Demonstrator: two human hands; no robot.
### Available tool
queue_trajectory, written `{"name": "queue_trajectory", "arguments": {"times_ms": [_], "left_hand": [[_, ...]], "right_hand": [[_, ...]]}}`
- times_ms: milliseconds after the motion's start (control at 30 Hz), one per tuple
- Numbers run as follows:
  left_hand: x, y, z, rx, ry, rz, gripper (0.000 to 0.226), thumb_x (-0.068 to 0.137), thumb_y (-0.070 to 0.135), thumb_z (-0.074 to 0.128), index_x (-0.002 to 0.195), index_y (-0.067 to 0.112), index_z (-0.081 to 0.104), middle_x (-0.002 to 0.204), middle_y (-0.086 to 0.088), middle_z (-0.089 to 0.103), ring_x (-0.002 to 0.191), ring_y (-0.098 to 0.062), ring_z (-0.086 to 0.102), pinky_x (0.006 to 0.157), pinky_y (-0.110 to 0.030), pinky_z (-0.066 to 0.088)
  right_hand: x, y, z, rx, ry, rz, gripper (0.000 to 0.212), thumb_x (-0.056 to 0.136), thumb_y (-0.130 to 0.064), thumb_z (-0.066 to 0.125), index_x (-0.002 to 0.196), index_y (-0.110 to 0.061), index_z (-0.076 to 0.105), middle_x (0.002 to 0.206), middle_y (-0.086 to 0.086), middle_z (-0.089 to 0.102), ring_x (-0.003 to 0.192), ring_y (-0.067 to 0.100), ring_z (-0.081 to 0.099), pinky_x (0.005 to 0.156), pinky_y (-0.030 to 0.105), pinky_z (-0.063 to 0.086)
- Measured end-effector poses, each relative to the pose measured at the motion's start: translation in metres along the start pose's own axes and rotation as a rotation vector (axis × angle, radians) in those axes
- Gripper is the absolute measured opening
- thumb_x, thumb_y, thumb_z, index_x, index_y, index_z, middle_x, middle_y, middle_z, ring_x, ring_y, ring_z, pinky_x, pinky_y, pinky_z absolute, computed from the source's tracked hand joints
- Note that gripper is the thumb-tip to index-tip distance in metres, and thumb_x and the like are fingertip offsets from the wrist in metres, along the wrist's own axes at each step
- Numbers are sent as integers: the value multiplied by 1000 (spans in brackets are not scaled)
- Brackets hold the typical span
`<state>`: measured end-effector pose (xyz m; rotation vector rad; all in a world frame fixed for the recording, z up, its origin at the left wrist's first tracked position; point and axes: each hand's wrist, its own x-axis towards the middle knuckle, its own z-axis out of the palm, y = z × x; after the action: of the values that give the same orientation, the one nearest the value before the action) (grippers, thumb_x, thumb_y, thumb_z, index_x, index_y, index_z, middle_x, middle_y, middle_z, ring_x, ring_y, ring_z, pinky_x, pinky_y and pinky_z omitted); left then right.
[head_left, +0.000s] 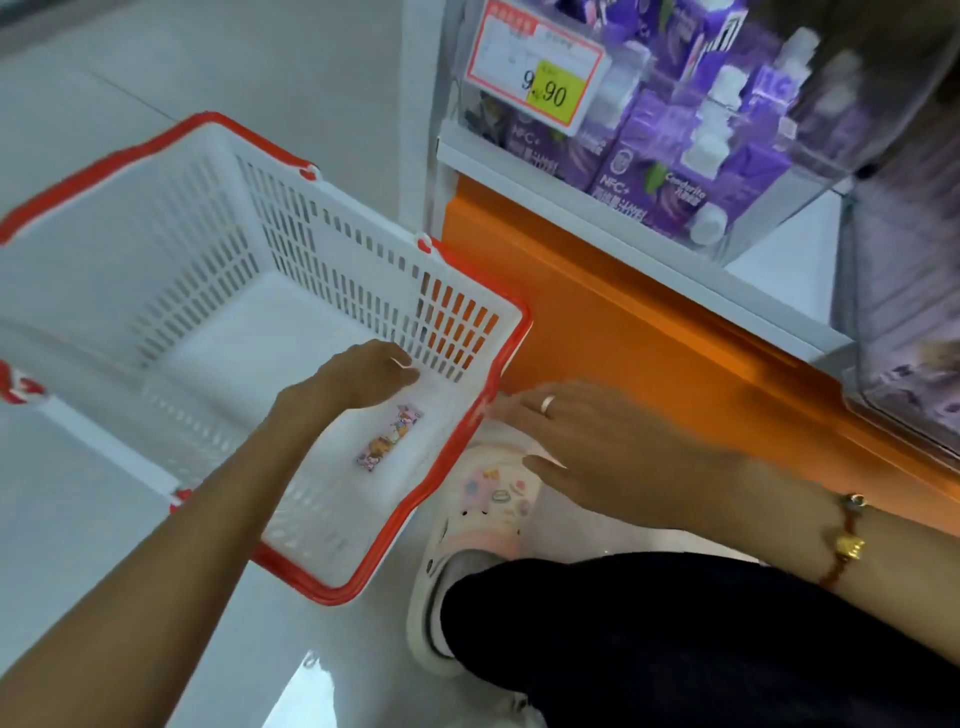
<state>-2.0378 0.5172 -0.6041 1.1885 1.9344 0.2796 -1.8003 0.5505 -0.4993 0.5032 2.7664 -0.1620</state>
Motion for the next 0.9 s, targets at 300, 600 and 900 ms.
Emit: {"name": "queue_trajectory", "arguments": {"times_ms": [300,600,900], "left_hand": [[-147,211,-77,-150,428,885,12,93,36,56,101,38,65,91,25,65,87,6,61,73,-17,48],[-122,377,-19,-235,440,984,34,95,11,52,129,14,51,128,1,57,100,-12,59,89,-25,45],[-79,391,19,-202,439,740,30,98,19,46,126,29,51,125,5,58,101,-14,56,85,-27,39]], "right_hand": [[-179,26,-110,107,453,347,24,96,-37,48,112,-33,66,103,-13,68,92,13,64,70,37,53],[-255,106,-90,21,759,799,38,97,-27,47,133,-15,52,135,6,52,124,26,46,96,30,34],[-251,140,-83,56,526,856,48,102,-41,28,146,-22,34,153,0,32,137,18,29,110,29,22]]}}
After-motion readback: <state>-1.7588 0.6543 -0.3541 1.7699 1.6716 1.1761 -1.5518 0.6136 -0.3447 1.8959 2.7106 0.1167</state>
